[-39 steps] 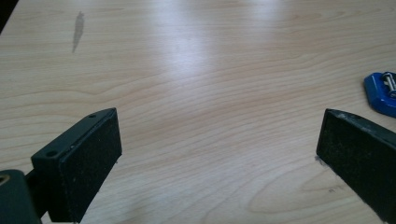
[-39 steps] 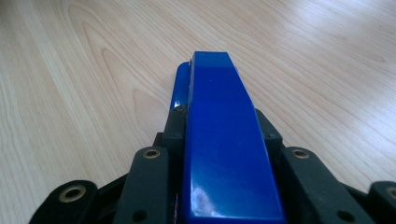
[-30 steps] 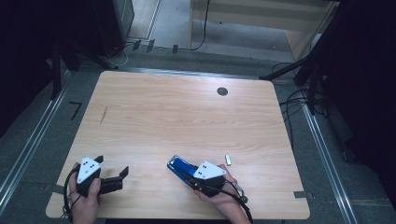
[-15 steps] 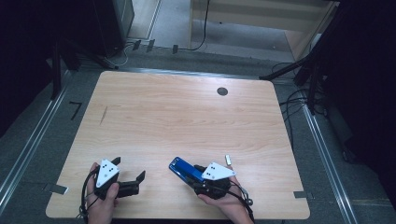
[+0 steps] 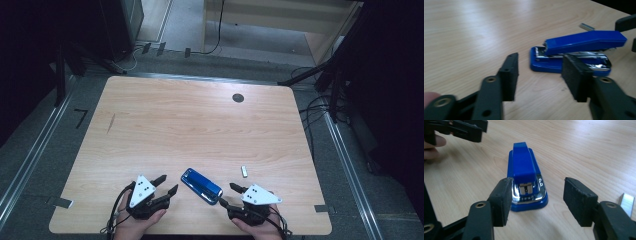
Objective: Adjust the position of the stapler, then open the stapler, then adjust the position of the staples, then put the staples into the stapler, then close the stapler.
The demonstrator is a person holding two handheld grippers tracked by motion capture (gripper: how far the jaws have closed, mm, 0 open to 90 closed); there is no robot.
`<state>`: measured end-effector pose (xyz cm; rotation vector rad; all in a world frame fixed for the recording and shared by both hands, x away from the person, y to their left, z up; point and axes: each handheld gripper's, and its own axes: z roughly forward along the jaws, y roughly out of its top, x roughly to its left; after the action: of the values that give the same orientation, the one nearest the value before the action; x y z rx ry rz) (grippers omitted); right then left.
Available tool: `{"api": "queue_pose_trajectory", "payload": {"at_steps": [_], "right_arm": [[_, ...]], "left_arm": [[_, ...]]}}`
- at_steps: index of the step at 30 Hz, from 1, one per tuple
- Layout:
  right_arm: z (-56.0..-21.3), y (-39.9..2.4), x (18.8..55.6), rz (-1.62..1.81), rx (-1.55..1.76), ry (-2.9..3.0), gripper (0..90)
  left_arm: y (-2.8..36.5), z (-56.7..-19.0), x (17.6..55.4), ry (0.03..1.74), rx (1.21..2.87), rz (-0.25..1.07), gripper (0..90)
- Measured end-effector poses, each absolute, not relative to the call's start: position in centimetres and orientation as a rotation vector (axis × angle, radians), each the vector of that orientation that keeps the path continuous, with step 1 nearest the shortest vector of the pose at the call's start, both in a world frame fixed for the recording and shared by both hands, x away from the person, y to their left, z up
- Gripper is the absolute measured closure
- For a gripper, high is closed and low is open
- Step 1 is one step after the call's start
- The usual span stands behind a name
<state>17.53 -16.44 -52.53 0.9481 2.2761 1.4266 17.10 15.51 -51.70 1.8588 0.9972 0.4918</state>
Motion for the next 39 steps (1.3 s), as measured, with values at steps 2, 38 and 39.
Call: {"api": "queue_pose_trajectory", "payload": {"at_steps": [2,38,39], "right_arm": [[-52.6,-16.6,17.3,1.430,0.956,2.276,48.1],[-53.9,-15.8,18.1,1.333,1.084,2.352,80.6],[-53.9,-15.9,18.1,1.342,1.092,2.348,80.6]], "left_arm": [[15.0,-51.9,17.3,0.979,1.874,0.457,61.2],[9.3,-53.4,19.4,0.847,2.093,0.347,90.0],[9.2,-53.3,19.3,0.840,2.101,0.354,90.0]]}}
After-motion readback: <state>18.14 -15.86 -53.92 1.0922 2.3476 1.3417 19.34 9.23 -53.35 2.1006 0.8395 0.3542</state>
